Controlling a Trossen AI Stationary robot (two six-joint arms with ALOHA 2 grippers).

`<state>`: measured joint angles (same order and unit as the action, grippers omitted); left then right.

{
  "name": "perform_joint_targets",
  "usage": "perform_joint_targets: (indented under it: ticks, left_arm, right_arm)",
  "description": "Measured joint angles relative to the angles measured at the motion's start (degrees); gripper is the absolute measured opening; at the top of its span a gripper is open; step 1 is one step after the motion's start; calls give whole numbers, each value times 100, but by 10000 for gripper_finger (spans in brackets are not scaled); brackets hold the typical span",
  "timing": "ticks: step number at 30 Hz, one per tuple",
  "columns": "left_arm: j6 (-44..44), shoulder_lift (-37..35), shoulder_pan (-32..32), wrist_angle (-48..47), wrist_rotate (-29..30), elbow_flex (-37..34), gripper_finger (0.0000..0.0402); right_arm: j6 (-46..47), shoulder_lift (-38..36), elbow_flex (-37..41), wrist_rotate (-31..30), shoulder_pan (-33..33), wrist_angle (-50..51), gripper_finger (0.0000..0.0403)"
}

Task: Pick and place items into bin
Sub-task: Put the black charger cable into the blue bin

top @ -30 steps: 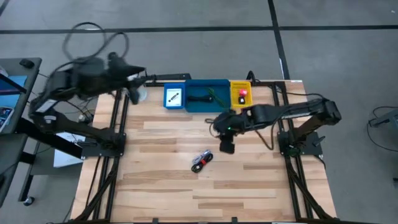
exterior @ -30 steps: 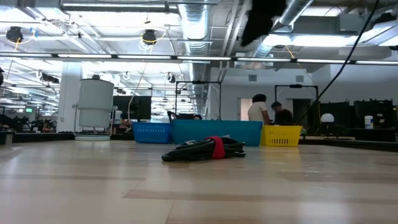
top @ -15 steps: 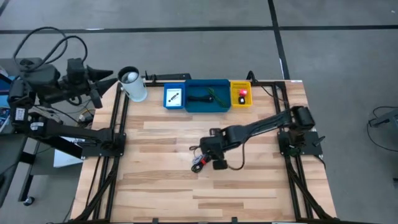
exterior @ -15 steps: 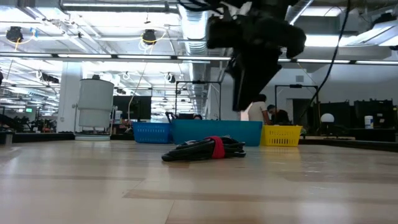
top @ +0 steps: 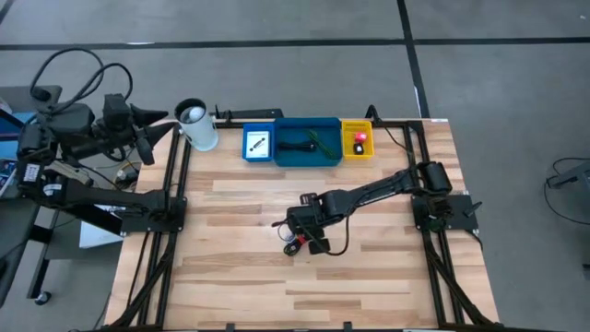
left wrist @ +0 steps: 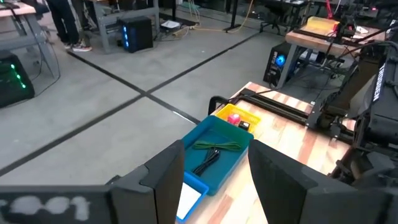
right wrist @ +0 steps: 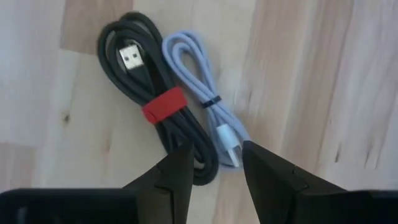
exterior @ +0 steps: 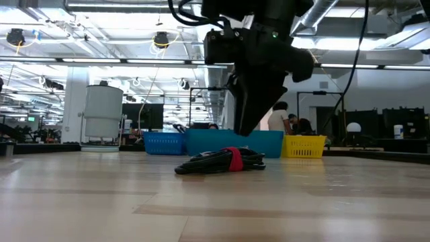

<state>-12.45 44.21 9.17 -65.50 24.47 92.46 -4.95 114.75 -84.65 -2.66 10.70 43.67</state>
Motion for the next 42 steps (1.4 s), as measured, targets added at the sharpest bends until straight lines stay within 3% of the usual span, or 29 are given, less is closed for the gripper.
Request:
perform_joint_targets:
  ticks: [9,20,27,33,37,42]
  left_arm:
    - [-85,-1,0,-20,-11,-80,167]
    - [-89,-2,0,-22,-13,-78,167]
    - [-89,-2,2,-24,-13,-78,167]
    - [-89,-2,0,-116,-13,-78,167]
    - [-89,-2,1,-124,-12,-78,167]
    - [-89,2,2,-171,-13,-78,167]
  right_arm:
    - [-607,198,270,121,98,-381,130]
    - [-260,593,228,107,129,-421,100]
    - [1,213,313,216,192,320,16]
    - [242,-487,279,288,186,985,24]
    - [378,-1052,202,-192,25,1226,9]
    - [540,-1585,0,-1554,-609,1315,19]
